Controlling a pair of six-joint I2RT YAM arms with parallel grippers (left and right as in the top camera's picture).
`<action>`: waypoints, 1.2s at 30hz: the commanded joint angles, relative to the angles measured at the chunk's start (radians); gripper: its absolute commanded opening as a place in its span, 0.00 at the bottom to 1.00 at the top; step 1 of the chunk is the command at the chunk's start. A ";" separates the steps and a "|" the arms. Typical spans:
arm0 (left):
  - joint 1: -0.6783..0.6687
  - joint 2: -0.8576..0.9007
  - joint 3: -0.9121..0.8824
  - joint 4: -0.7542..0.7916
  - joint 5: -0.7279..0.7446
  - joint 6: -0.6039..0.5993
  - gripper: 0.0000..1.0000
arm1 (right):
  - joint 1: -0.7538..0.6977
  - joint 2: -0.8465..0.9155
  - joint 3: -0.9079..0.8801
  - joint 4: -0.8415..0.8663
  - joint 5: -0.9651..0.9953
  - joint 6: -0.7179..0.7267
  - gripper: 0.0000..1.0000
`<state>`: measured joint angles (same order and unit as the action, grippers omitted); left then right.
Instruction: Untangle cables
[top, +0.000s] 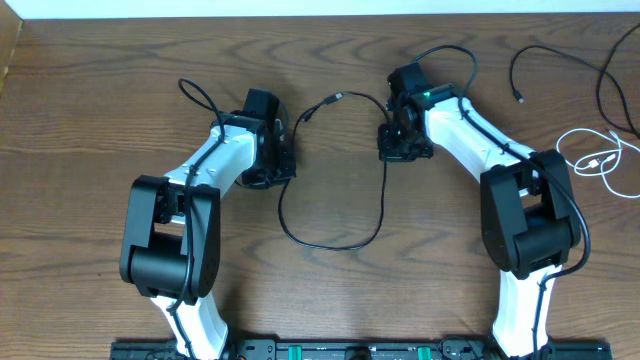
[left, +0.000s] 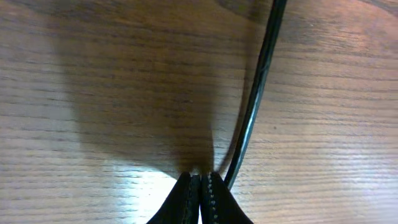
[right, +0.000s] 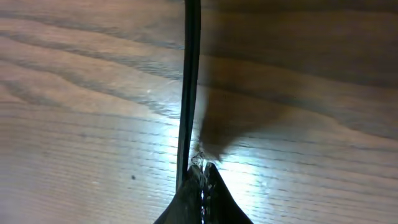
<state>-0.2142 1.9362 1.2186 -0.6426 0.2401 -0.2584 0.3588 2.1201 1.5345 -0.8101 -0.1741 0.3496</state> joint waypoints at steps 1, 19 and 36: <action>-0.016 0.018 -0.004 0.014 0.123 -0.010 0.07 | 0.023 0.013 -0.007 0.035 -0.118 0.024 0.01; -0.012 -0.174 0.089 -0.021 0.053 -0.091 0.07 | 0.082 0.014 0.016 0.131 -0.177 0.124 0.48; 0.148 -0.126 0.059 -0.110 -0.047 -0.075 0.07 | 0.030 0.119 0.134 0.057 -0.137 0.031 0.24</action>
<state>-0.0681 1.7607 1.2900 -0.7776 0.2104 -0.3584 0.3820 2.1937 1.6558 -0.7654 -0.2989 0.3748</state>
